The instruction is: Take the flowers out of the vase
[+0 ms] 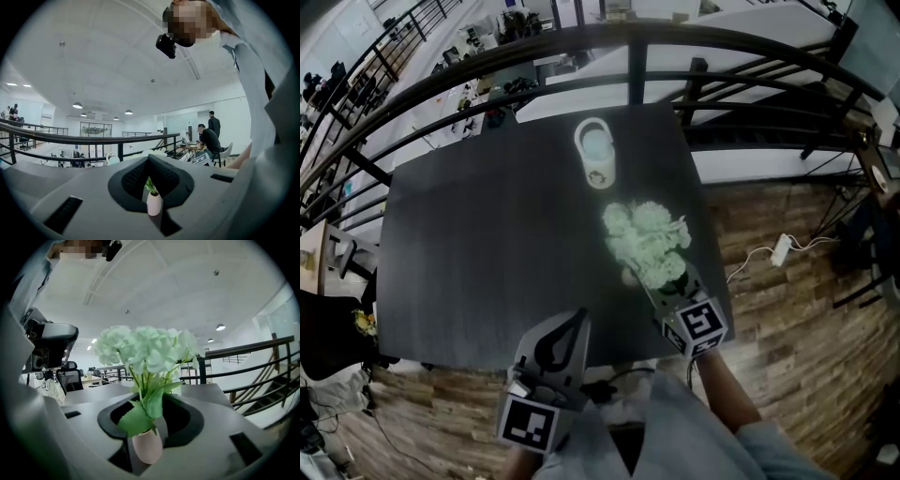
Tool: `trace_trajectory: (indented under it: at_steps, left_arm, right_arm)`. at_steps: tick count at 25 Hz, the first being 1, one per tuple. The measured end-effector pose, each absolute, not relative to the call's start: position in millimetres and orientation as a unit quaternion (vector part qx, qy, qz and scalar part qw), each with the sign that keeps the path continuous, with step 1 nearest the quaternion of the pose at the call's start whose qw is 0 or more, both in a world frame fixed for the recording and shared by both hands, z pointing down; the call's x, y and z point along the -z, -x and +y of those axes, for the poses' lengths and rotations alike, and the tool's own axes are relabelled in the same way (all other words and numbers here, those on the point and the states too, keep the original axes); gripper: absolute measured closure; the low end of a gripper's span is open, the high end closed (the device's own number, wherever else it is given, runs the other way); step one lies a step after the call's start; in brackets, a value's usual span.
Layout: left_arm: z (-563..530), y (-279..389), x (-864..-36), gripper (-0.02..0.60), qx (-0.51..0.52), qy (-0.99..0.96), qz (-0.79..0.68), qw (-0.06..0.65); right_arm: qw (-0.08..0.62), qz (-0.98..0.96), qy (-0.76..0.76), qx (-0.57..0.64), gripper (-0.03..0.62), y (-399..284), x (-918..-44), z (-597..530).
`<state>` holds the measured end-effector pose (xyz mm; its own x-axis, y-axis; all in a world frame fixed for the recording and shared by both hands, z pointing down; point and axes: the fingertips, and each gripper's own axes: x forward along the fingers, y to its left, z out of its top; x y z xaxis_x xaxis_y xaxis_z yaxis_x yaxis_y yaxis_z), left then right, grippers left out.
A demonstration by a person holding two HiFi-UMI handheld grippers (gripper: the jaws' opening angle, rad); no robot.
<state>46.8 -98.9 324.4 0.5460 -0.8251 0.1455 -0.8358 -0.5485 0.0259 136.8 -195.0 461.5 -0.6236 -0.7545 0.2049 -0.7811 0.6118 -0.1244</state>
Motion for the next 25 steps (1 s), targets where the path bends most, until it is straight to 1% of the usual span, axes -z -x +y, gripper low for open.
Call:
trace_trajectory:
  at_steps: [3, 12, 19, 25]
  left_arm:
    - [-100, -48, -325, 0.584, -0.058, -0.879, -0.471, 0.047]
    - [-99, -49, -330, 0.584, -0.057, -0.882, -0.465, 0.049]
    - [-100, -48, -328, 0.584, -0.054, -0.883, -0.464, 0.042]
    - [-98, -50, -329, 0.584, -0.054, -0.884, -0.463, 0.041]
  right_arm:
    - [0.066, -0.896, -0.429, -0.099, 0.448, -136, -461, -194]
    - [0.042, -0.896, -0.432, -0.094, 0.451, -135, -451, -194]
    - [0.054, -0.898, -0.428, -0.082, 0.451, -133, -434, -193]
    - [0.043, -0.900, -0.428, -0.070, 0.451, -136, -418, -191]
